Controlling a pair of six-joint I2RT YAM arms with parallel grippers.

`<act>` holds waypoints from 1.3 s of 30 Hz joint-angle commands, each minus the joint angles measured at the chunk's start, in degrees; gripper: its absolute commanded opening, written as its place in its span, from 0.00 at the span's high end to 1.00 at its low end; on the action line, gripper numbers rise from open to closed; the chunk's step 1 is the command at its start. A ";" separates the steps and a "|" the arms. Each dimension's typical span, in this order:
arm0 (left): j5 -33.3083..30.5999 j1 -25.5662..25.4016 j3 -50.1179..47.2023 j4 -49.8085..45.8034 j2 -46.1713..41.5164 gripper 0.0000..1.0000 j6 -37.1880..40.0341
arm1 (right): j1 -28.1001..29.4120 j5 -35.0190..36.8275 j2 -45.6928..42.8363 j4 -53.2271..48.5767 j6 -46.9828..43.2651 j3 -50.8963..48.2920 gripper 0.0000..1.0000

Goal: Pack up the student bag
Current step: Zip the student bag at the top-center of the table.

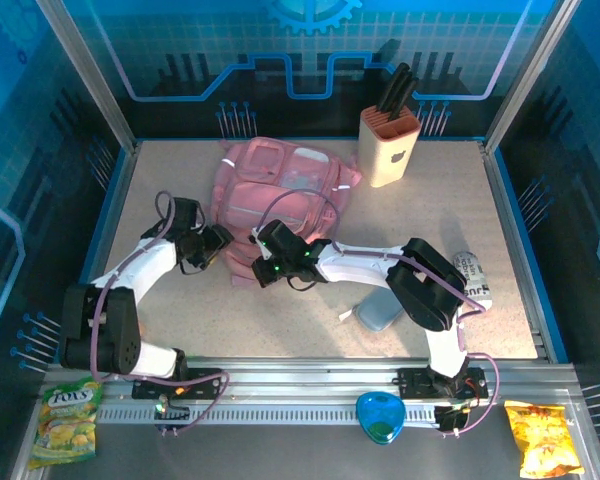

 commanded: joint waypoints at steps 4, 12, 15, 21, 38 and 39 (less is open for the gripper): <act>-4.17 -2.15 3.72 -1.80 3.78 0.42 2.08 | 0.57 -0.62 0.35 0.45 0.47 1.15 1.00; -6.53 -2.40 4.14 -1.91 7.88 0.59 3.40 | 0.59 3.52 -1.73 -1.81 -0.61 -1.30 1.00; -7.87 -2.44 3.53 -1.43 7.87 0.69 3.51 | -0.38 4.15 -3.89 -2.26 -2.46 -4.54 1.00; -9.64 -2.34 2.98 -1.25 7.47 0.88 4.02 | -5.67 4.27 -9.75 -2.24 -4.97 -12.93 1.00; -8.97 -2.26 3.49 -2.84 4.63 1.00 5.77 | -18.87 13.28 -12.08 -8.49 -6.92 -13.41 1.00; -8.81 -2.25 3.40 -3.00 4.51 1.00 5.93 | -19.75 13.17 -11.31 -8.86 -6.90 -12.57 1.00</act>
